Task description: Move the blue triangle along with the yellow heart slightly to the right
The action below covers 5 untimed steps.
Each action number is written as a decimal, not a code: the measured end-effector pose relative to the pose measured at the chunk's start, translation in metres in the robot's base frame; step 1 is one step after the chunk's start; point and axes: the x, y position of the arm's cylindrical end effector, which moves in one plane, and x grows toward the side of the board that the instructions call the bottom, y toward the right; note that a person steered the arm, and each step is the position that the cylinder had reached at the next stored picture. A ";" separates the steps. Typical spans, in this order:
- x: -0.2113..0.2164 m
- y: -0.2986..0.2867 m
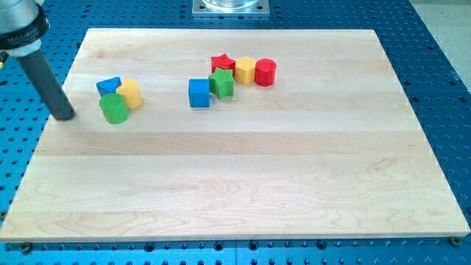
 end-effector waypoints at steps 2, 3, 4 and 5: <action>-0.032 0.053; -0.028 0.098; -0.021 0.098; -0.031 0.084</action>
